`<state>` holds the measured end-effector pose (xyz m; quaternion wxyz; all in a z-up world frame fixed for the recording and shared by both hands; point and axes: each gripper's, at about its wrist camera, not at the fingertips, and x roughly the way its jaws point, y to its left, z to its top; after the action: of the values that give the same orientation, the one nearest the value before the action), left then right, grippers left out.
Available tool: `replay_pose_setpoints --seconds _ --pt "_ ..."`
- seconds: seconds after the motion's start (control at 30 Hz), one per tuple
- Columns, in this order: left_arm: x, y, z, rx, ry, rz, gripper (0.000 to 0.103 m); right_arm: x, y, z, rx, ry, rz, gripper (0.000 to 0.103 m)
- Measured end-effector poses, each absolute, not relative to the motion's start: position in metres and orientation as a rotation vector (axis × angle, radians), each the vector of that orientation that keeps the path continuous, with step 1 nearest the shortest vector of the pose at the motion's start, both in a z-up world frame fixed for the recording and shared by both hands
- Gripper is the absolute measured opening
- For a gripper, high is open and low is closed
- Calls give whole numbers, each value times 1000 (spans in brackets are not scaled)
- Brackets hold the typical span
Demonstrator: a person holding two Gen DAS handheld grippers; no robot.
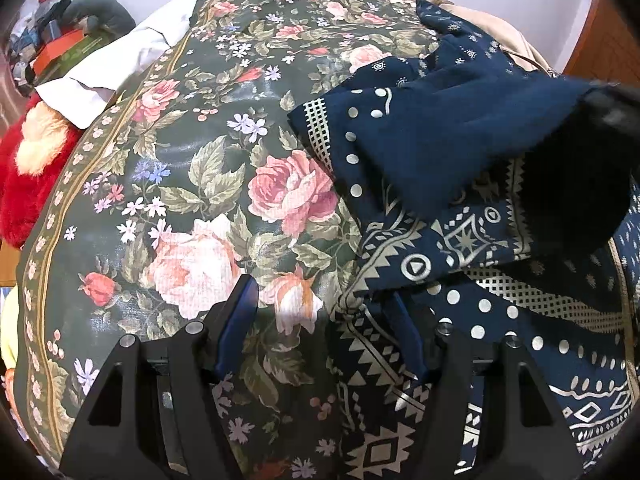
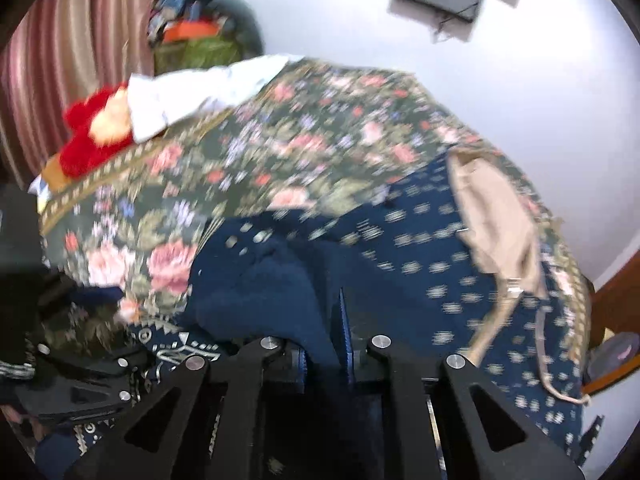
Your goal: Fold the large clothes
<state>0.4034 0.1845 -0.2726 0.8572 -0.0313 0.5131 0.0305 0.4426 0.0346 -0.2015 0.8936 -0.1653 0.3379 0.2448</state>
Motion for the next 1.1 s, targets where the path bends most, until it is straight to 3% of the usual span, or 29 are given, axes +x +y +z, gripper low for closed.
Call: replay_pose_setpoints --seconds 0.3,0.6,0.73,0.93,1.1 --pt "405 171 -278 7 1082 152 65 445 -82 -167 -157 711 335 10" --pt "409 163 -279 58 1129 212 67 449 -180 -218 -11 974 270 11" --pt "395 154 -260 62 1166 106 66 446 -186 -253 -15 1132 317 11" --pt "388 135 -206 68 1048 33 71 439 -175 -258 -141 1089 343 11" --pt "433 114 -232 100 1107 88 72 441 -163 -258 -267 1065 326 12"
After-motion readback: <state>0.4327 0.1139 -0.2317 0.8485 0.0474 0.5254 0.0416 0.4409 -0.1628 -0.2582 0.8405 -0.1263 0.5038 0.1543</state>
